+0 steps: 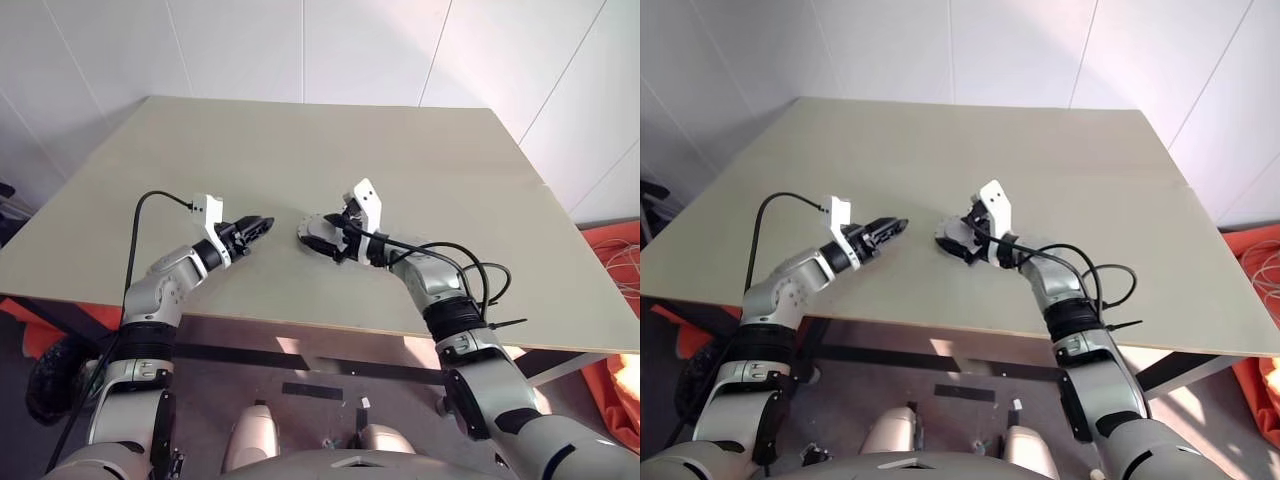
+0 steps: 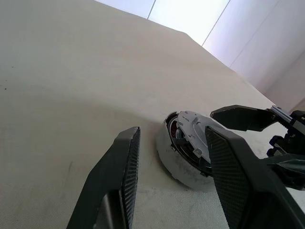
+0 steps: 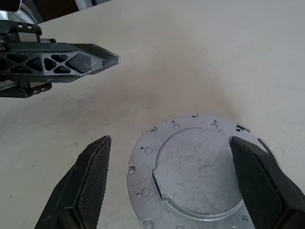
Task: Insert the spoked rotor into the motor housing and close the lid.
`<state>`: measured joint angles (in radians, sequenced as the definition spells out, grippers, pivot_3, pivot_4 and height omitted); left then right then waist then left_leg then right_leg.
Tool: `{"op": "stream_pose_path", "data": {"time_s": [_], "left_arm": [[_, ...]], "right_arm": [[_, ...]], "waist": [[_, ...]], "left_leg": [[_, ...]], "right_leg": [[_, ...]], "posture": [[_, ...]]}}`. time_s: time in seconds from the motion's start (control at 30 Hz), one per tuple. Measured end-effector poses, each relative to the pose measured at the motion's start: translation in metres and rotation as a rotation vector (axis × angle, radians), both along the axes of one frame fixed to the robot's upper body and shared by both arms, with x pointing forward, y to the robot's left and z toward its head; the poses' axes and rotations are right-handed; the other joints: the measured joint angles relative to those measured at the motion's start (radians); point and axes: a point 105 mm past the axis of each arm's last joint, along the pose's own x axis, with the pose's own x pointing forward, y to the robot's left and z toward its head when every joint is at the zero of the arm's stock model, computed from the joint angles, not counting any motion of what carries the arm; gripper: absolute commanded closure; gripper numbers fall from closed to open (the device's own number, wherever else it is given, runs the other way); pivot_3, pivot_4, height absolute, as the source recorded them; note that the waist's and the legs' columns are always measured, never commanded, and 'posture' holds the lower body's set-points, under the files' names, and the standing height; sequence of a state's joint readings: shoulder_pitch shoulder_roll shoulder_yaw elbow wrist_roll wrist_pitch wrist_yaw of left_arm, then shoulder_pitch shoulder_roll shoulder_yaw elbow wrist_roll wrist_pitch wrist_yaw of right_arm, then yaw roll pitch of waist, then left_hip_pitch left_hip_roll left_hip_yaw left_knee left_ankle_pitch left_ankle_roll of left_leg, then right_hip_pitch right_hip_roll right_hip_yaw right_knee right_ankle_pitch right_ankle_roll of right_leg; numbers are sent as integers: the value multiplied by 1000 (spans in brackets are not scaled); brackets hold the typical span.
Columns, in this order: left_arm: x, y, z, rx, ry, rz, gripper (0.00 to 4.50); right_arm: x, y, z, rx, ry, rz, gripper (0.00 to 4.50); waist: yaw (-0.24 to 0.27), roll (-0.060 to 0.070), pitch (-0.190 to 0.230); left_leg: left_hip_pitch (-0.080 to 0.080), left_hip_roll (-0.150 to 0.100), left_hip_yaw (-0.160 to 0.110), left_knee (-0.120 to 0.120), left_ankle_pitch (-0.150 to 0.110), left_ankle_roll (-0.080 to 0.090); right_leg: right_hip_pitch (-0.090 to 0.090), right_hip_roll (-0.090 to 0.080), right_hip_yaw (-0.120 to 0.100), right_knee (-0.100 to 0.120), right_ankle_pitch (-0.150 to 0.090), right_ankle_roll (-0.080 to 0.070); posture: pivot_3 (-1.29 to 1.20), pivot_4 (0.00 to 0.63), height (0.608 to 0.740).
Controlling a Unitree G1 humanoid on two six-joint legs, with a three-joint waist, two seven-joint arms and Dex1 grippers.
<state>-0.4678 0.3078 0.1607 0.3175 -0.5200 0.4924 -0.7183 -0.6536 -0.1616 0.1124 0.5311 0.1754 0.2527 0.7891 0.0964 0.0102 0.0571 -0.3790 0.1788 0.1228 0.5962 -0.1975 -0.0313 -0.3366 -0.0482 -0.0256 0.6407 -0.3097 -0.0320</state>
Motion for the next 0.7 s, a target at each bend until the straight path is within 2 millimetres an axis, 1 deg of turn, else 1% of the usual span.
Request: {"op": "stream_pose_path", "data": {"time_s": [0.13,0.3,0.5,0.7], "left_arm": [[-1,-1,0,3,-2,-1,2200],[-3,-2,-3,4,14,-7,2200],[-4,-2,-5,5,20,-9,2200],[-4,-2,-5,4,21,-9,2200]], "right_arm": [[2,0,-5,-11,-5,-4,21],[7,0,-2,-17,-20,-5,21],[13,-1,-5,-24,-21,-17,21],[13,1,-8,-25,-27,-15,21]], "waist": [[0,0,0],[-1,0,0],[-1,0,0],[-1,0,0]], "left_leg": [[0,0,0,0,0,0],[0,0,0,0,0,0],[0,0,0,0,0,0],[0,0,0,0,0,1]], "right_leg": [[0,0,0,0,0,0],[0,0,0,0,0,0],[0,0,0,0,0,0],[-1,0,0,0,0,0]], "posture": [[0,0,740],[0,0,740],[0,0,740],[0,0,740]]}}
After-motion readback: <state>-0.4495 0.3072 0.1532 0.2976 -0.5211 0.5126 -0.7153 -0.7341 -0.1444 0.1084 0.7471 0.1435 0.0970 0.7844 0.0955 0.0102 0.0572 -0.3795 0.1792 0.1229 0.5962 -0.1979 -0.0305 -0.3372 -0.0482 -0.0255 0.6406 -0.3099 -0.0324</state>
